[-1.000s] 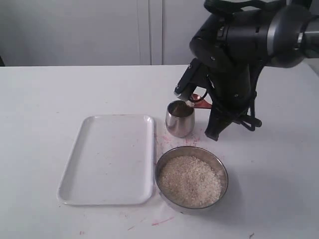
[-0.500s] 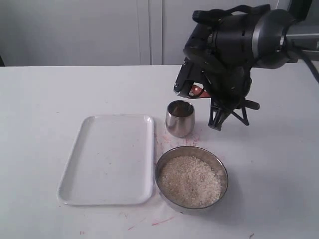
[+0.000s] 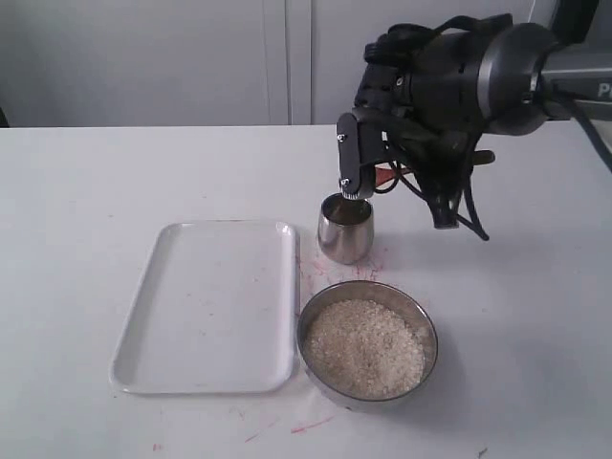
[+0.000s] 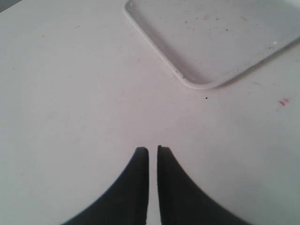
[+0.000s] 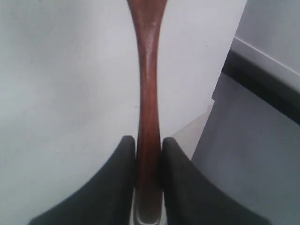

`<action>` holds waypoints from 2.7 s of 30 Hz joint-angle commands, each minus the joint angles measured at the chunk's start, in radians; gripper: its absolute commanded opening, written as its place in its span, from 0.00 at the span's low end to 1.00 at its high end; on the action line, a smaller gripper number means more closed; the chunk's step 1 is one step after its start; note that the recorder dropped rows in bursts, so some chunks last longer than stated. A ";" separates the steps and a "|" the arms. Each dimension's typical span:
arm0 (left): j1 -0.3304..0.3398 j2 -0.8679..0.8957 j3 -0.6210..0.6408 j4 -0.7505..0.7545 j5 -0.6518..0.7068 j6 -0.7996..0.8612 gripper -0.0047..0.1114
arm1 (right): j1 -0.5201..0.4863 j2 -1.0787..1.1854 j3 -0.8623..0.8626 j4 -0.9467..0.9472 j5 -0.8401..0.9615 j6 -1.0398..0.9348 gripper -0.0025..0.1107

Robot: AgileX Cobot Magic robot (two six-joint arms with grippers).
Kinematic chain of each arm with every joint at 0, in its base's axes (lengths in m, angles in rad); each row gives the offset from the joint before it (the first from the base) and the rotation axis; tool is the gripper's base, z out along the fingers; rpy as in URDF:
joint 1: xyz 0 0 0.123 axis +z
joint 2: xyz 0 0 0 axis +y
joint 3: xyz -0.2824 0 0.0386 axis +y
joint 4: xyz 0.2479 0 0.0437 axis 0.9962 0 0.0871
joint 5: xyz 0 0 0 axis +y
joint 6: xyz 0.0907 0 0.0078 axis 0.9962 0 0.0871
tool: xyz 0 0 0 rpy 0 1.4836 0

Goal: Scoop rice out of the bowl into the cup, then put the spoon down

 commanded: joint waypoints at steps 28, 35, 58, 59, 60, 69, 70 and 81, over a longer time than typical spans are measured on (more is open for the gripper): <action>-0.002 -0.003 0.009 -0.001 0.033 -0.006 0.16 | 0.041 -0.003 -0.009 -0.213 -0.013 -0.089 0.02; -0.002 -0.003 0.009 -0.001 0.033 -0.006 0.16 | 0.039 -0.003 -0.009 -0.150 -0.013 -0.089 0.02; -0.002 -0.003 0.009 -0.001 0.033 -0.006 0.16 | 0.038 -0.003 -0.009 -0.224 0.062 0.005 0.02; -0.002 -0.003 0.009 -0.001 0.033 -0.006 0.16 | 0.038 -0.003 -0.009 -0.217 0.062 -0.009 0.02; -0.002 -0.003 0.009 -0.001 0.033 -0.006 0.16 | 0.038 -0.003 -0.009 -0.212 0.056 -0.014 0.02; -0.002 -0.003 0.009 -0.001 0.033 -0.006 0.16 | 0.038 -0.003 -0.009 -0.198 0.070 -0.034 0.02; -0.002 -0.003 0.009 -0.001 0.033 -0.006 0.16 | 0.038 -0.003 -0.009 -0.194 0.069 -0.034 0.02; -0.002 -0.003 0.009 -0.001 0.033 -0.006 0.16 | 0.038 -0.003 -0.007 -0.175 0.072 -0.034 0.02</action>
